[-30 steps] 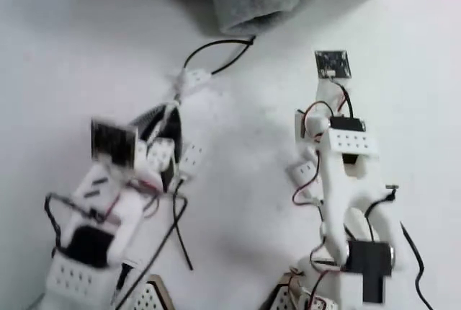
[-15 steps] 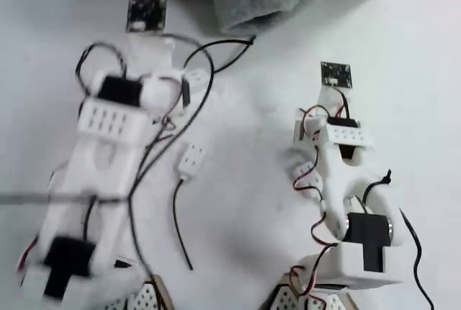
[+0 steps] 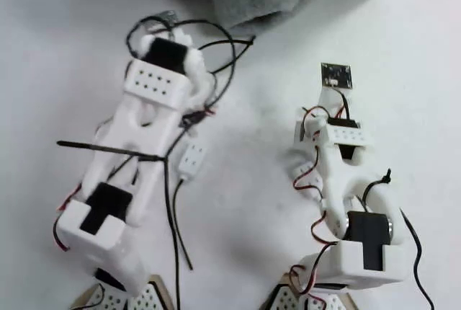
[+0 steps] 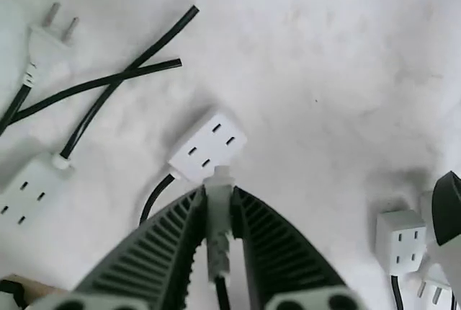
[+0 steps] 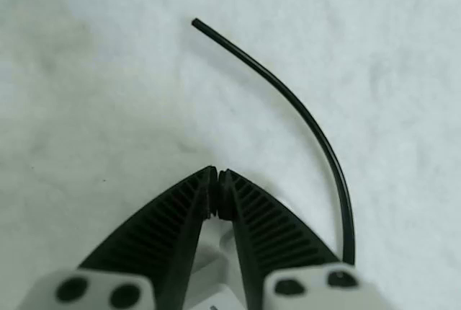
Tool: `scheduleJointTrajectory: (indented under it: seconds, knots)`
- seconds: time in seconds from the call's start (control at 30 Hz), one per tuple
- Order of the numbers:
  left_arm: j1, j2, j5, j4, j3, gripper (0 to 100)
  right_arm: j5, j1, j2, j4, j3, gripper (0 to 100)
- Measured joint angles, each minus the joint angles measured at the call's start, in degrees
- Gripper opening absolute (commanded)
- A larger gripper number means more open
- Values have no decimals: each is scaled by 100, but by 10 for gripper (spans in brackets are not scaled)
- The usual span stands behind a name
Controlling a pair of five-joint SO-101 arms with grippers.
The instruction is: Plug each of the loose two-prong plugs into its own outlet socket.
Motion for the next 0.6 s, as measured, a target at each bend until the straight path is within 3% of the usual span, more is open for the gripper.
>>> scheduleJointTrajectory:
  seconds: [0.1,0.4,0.6]
  knots:
    - [114,0,519,-202,343,24,0,0,0,0,0,19]
    - [-105,0,3007,-1336,1415,24,0,0,0,0,0,19]
    - [-299,0,3613,-1978,2075,24,0,0,0,0,0,19]
